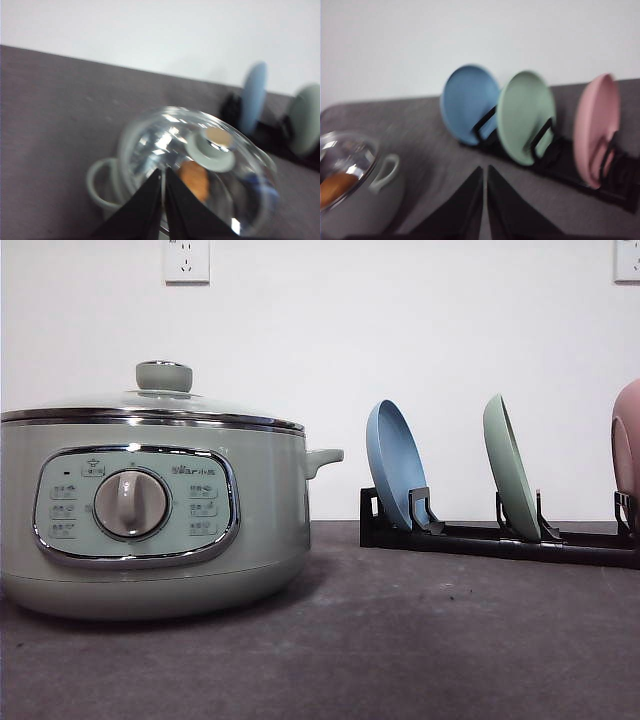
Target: Transfer potato from steamer to green plate
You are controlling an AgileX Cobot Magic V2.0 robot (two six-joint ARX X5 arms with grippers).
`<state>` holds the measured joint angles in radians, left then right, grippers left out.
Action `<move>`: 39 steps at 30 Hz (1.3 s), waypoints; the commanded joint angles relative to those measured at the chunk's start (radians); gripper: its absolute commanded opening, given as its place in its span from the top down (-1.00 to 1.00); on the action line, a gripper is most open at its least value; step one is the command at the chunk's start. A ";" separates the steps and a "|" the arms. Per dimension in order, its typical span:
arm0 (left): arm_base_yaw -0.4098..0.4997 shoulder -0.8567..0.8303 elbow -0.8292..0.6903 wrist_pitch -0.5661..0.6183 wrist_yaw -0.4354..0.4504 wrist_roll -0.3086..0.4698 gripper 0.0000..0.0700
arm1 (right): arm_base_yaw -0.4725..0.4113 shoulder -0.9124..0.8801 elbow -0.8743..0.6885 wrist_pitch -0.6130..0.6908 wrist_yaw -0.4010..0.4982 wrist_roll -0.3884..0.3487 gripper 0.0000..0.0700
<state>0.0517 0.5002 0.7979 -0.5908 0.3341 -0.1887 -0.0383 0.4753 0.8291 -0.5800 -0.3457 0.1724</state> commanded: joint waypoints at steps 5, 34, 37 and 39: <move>-0.018 0.089 0.129 -0.127 0.114 0.089 0.99 | 0.010 0.132 0.162 -0.150 -0.092 -0.127 1.00; -0.100 0.153 0.280 -0.309 0.168 0.124 -0.85 | 0.152 0.242 0.305 -0.422 -0.124 -0.187 -0.70; -0.100 0.153 0.280 -0.309 0.168 0.124 -0.85 | 0.152 0.242 0.305 -0.422 -0.125 -0.184 -0.70; -0.100 0.153 0.280 -0.309 0.168 0.124 -0.85 | 0.152 0.242 0.305 -0.422 -0.125 -0.183 -0.70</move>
<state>-0.0463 0.6479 1.0565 -0.9092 0.4973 -0.0592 0.1104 0.7101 1.1164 -1.0080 -0.4698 -0.0215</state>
